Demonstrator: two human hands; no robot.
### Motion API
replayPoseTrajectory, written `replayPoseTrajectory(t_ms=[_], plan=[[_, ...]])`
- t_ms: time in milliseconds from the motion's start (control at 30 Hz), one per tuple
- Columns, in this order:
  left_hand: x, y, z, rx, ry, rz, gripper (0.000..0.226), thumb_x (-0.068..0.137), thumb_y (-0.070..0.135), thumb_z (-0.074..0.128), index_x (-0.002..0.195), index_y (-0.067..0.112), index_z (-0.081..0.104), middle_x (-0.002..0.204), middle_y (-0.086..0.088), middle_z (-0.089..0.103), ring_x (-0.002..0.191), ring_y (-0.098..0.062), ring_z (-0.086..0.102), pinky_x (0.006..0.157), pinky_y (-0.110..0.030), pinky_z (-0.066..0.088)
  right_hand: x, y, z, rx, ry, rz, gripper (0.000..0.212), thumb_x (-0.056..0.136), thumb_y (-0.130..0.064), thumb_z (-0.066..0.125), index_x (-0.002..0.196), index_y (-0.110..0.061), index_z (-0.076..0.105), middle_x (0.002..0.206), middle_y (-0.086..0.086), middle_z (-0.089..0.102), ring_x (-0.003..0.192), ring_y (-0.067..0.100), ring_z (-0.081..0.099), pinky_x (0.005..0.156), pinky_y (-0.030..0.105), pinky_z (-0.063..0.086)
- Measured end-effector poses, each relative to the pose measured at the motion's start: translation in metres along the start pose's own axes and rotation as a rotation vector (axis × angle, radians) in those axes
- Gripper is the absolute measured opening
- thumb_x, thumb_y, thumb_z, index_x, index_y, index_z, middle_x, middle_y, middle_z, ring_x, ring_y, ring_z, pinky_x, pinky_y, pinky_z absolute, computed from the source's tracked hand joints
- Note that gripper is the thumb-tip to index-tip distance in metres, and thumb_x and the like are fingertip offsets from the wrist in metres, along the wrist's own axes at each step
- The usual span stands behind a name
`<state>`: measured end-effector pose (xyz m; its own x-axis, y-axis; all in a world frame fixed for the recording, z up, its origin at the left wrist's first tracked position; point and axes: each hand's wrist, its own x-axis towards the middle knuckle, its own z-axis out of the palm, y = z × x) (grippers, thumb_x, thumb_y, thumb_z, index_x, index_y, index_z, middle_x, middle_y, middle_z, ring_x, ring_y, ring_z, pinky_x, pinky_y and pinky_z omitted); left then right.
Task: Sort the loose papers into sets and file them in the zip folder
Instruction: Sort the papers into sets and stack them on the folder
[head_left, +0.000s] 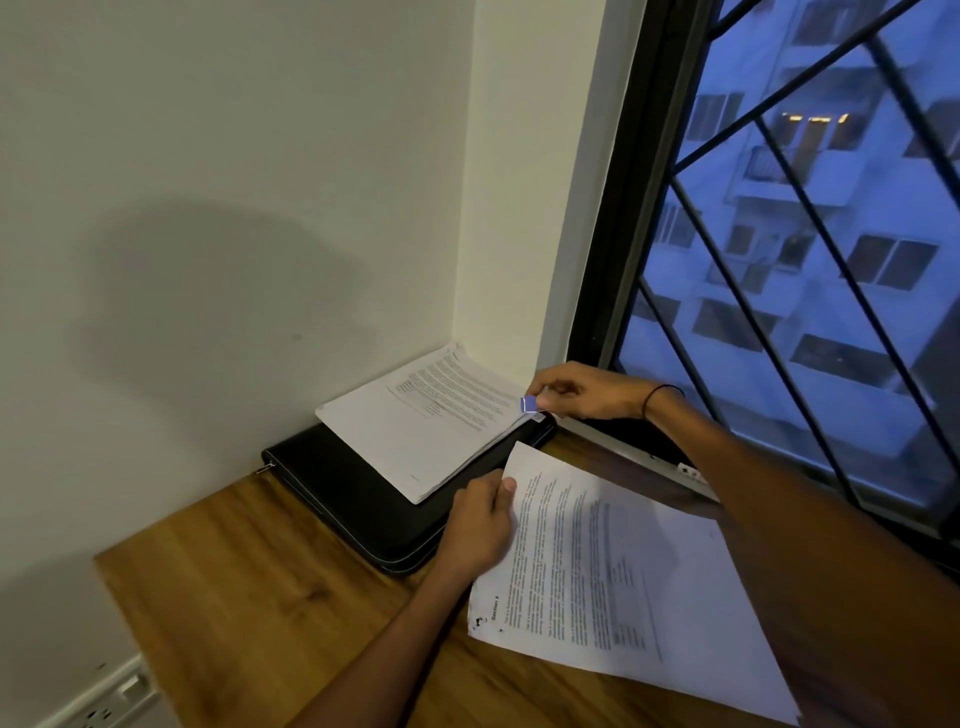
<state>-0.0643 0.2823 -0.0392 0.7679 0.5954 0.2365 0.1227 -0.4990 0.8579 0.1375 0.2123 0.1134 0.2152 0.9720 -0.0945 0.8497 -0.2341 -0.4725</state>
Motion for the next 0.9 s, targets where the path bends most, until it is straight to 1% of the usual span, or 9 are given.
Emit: replayPoseTrajectory(t_ms=[67,133,233,333,433,500,633,767,900], plan=[[-0.001,0.002,-0.001,-0.008,-0.001,0.009,0.033,0.109,0.029,0.042,0.081,0.022,0.057,0.081,0.005,0.065,0.078,-0.013,0.065,0.067,-0.026,0.049,-0.019,-0.01,0.0,-0.061,-0.046,-0.021,0.023,0.104,-0.034,0.053,0.118,-0.022,0.066,0.108,-0.016,0.06,0.102,0.009,0.058,0.086,0.02,0.05],[-0.002,0.001,-0.001,-0.008,0.001,0.022,0.031,0.109,0.028,0.042,0.083,0.021,0.059,0.083,0.005,0.067,0.078,-0.012,0.065,0.065,-0.022,0.046,-0.028,-0.015,0.001,-0.157,-0.078,-0.022,0.028,0.103,-0.036,0.054,0.124,-0.021,0.065,0.108,-0.014,0.058,0.103,0.007,0.055,0.086,0.018,0.046],[-0.001,-0.001,0.0,-0.002,-0.002,0.024,0.03,0.109,0.03,0.042,0.093,0.016,0.063,0.089,0.003,0.07,0.083,-0.012,0.067,0.066,-0.02,0.046,-0.034,-0.015,0.005,-0.303,-0.093,-0.018,0.023,0.101,-0.043,0.055,0.12,-0.031,0.062,0.114,-0.003,0.058,0.11,0.015,0.052,0.093,0.031,0.044],[0.001,-0.006,0.004,0.01,-0.017,0.025,0.028,0.108,0.034,0.042,0.093,0.019,0.061,0.091,0.002,0.069,0.085,-0.015,0.067,0.066,-0.021,0.046,-0.039,-0.022,0.009,-0.407,-0.075,-0.008,0.022,0.102,-0.043,0.054,0.12,-0.034,0.061,0.115,-0.006,0.059,0.115,0.017,0.049,0.103,0.044,0.039],[0.003,-0.008,0.005,0.041,-0.021,0.04,0.026,0.108,0.038,0.042,0.085,0.031,0.052,0.087,0.005,0.065,0.084,-0.017,0.064,0.065,-0.02,0.043,-0.041,-0.033,0.012,-0.465,-0.022,-0.018,0.028,0.104,-0.041,0.051,0.127,-0.028,0.06,0.119,-0.004,0.056,0.112,0.012,0.039,0.104,0.042,0.028],[0.002,-0.006,0.004,0.062,-0.018,0.049,0.026,0.108,0.038,0.042,0.084,0.032,0.05,0.086,0.008,0.063,0.082,-0.014,0.064,0.063,-0.017,0.041,-0.041,-0.038,0.012,-0.514,0.0,-0.028,0.029,0.105,-0.04,0.049,0.129,-0.027,0.058,0.119,-0.003,0.054,0.11,0.01,0.036,0.105,0.044,0.025],[0.003,-0.009,0.006,0.066,-0.013,0.065,0.027,0.108,0.04,0.041,0.091,0.026,0.056,0.09,0.006,0.067,0.085,-0.014,0.066,0.065,-0.019,0.045,-0.044,-0.039,0.01,-0.599,0.016,-0.009,0.035,0.103,-0.047,0.049,0.132,-0.029,0.055,0.123,-0.002,0.054,0.119,0.015,0.041,0.107,0.047,0.024],[0.006,-0.012,0.007,0.063,-0.009,0.084,0.026,0.108,0.041,0.041,0.088,0.029,0.053,0.087,0.004,0.065,0.083,-0.018,0.064,0.064,-0.023,0.045,-0.042,-0.036,0.017,-0.614,-0.008,-0.062,0.034,0.099,-0.054,0.053,0.124,-0.031,0.059,0.115,-0.006,0.057,0.112,0.013,0.043,0.1,0.045,0.024],[0.007,-0.014,0.009,0.07,-0.019,0.076,0.027,0.107,0.043,0.04,0.087,0.03,0.053,0.086,0.004,0.064,0.083,-0.018,0.063,0.065,-0.024,0.044,-0.037,-0.037,0.024,-0.627,-0.02,-0.11,0.033,0.097,-0.055,0.055,0.122,-0.033,0.059,0.121,-0.006,0.061,0.115,0.015,0.048,0.101,0.048,0.026]])
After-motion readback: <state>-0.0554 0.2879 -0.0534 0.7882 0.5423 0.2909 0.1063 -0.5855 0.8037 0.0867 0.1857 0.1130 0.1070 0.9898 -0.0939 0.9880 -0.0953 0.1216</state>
